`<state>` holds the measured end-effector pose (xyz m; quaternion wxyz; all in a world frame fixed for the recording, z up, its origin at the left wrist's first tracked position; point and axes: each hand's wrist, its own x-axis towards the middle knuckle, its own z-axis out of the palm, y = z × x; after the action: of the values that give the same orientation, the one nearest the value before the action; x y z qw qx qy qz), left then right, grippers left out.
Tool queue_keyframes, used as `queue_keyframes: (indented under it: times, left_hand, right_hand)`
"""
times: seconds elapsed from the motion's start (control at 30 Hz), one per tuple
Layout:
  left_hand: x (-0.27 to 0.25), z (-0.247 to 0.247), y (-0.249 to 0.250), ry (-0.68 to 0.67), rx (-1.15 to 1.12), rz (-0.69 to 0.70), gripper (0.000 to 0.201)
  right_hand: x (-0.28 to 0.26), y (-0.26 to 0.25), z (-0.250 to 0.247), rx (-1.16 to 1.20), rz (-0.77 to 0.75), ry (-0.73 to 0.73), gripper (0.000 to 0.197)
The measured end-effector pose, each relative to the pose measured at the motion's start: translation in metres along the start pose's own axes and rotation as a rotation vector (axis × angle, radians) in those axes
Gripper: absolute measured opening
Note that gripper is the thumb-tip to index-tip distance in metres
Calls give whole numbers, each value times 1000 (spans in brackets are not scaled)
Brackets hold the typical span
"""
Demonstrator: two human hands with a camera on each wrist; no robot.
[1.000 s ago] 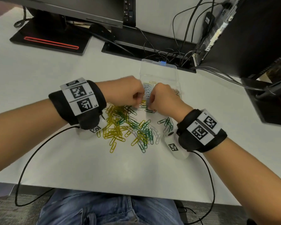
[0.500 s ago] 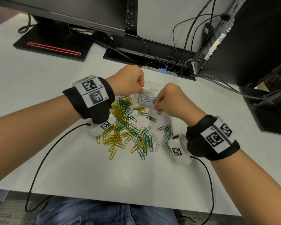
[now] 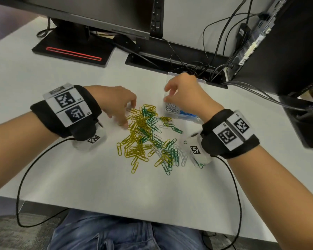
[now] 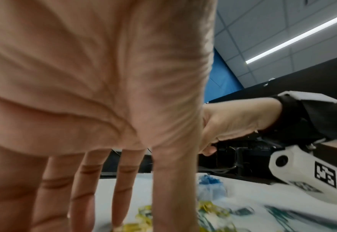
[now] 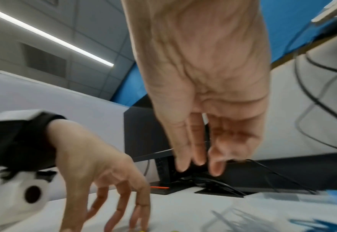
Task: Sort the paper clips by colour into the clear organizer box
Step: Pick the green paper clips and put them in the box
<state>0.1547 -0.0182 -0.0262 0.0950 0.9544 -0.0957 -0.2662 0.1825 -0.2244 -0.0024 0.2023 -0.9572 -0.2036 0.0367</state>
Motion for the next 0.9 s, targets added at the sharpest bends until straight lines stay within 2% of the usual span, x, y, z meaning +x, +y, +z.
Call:
queue_keyframes:
  times: [0.07,0.13,0.2,0.3,0.4,0.47,0.57,0.63,0.73,0.9]
  left_hand:
    - [-3,8,1,-26,10,39,74]
    - [-4,16,3,-28,4,95,73]
    - [-9,19,4,-30,-25,112,72]
    - [-20,18,-1,-39,-34,42,85]
    - [-31,21,-5,-112,-40,-17,96]
    - [-33,28,-3,-112,5,7,94]
    - [-26,34,6,-46,57,43,82]
    - [-18,31,13,-14,30,79,72]
    - [-9,25,20,14,-60,102,55]
    - [-1,22,30,13,-79,149,51]
  right_hand:
    - [-10,-16,7,-3,-165,-163,37]
    - [-16,-28,20,-65,-268,-306,40]
    - [-18,-34,32,-141,-304,-392,44]
    - [-20,-34,42,-240,-312,-475,58]
    - [-23,-28,42,-311,-346,-447,48]
    - [-23,-24,38,-321,-316,-429,42]
    - [-22,-23,35,-323,-302,-417,54]
    - [-23,-25,35,-293,-321,-448,63]
    - [-25,-25,38,-277,-328,-507,65]
    - [-28,-20,39,-289,-302,-438,40]
